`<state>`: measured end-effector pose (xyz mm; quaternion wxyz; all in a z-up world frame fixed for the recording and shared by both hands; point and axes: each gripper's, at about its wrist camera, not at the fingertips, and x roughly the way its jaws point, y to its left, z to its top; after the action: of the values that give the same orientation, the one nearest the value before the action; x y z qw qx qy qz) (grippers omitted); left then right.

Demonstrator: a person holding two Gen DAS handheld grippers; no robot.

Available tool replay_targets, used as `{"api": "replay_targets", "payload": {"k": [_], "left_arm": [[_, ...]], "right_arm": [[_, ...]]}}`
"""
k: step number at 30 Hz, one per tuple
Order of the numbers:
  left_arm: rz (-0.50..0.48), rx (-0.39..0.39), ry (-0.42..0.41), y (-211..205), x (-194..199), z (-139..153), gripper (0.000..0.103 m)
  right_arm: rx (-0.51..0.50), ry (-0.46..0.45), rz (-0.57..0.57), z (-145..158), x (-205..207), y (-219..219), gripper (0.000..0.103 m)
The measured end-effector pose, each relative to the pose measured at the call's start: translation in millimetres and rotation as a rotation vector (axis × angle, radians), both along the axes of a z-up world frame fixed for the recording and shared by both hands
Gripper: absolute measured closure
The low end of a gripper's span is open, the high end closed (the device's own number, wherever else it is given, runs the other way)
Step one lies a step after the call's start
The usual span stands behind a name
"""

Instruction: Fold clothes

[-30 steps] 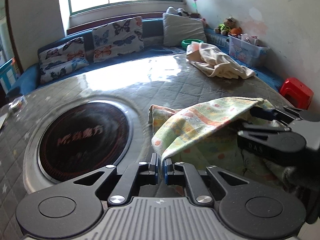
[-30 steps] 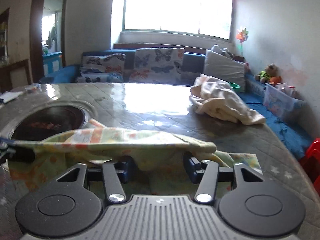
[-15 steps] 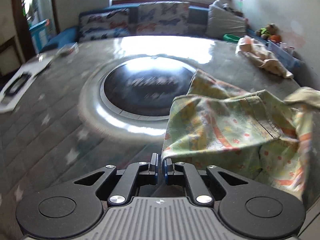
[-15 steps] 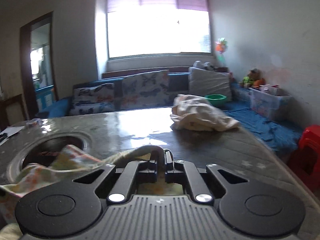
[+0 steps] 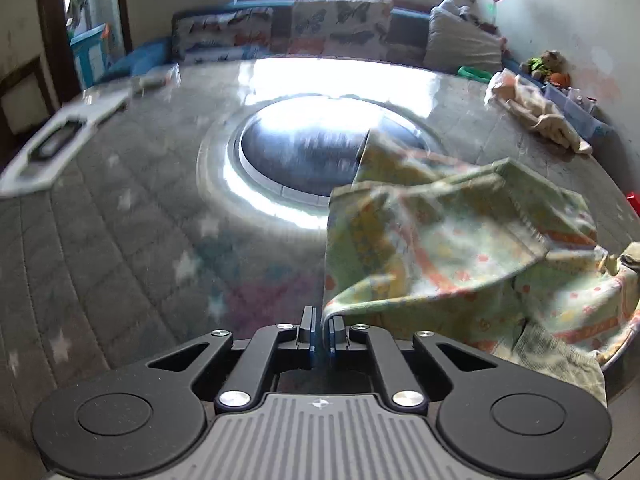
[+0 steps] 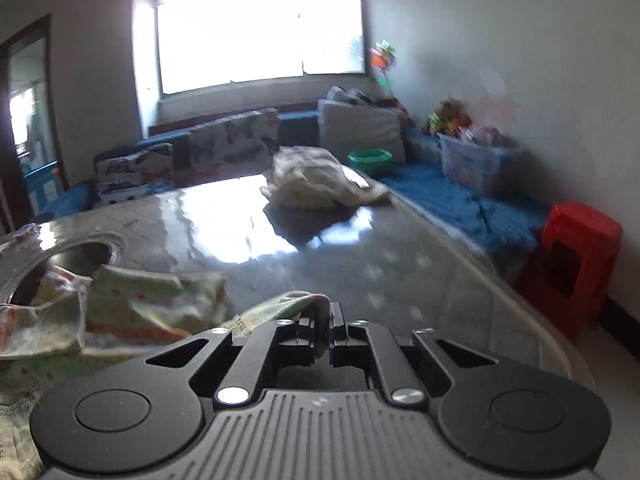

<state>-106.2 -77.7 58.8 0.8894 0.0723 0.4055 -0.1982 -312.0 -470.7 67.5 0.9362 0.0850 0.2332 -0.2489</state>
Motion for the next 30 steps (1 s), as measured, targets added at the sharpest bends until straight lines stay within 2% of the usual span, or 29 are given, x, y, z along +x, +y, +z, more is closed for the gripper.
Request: {"api": "replay_targets", "payload": {"k": [5,8,10,15,18,19,23,28,29,30], "left_arm": [[0.046,-0.028,-0.131,-4,44,59,0.097],[0.077,-0.045,-0.209,-7,72,96,0.097],[0.097,-0.057,-0.262,-9,90,120,0.098],[0.148,-0.085,-0.392,-13,136,181,0.098],[0.165,-0.102,-0.510,4,122,209,0.098],[0.161,-0.113,-0.522,13,114,213,0.097],[0.128,-0.113,-0.488,45,83,195,0.096],[0.083,-0.014,-0.318,50,75,123,0.091],[0.078,-0.004,-0.279,47,77,109,0.086],[0.074,0.005,-0.241,45,79,94,0.075]], "right_arm": [[-0.132,-0.036,0.112,48,63,2,0.101],[-0.176,-0.105,0.134,88,118,-1,0.101],[-0.214,-0.148,0.127,105,136,3,0.101],[-0.234,-0.327,0.103,164,174,13,0.101],[-0.248,-0.426,0.117,192,172,23,0.101],[-0.257,-0.439,0.127,196,166,26,0.101],[-0.253,-0.395,0.194,189,149,33,0.101],[-0.275,-0.238,0.237,145,118,44,0.101],[-0.274,-0.225,0.231,139,113,43,0.101],[-0.272,-0.188,0.204,124,102,40,0.101]]}}
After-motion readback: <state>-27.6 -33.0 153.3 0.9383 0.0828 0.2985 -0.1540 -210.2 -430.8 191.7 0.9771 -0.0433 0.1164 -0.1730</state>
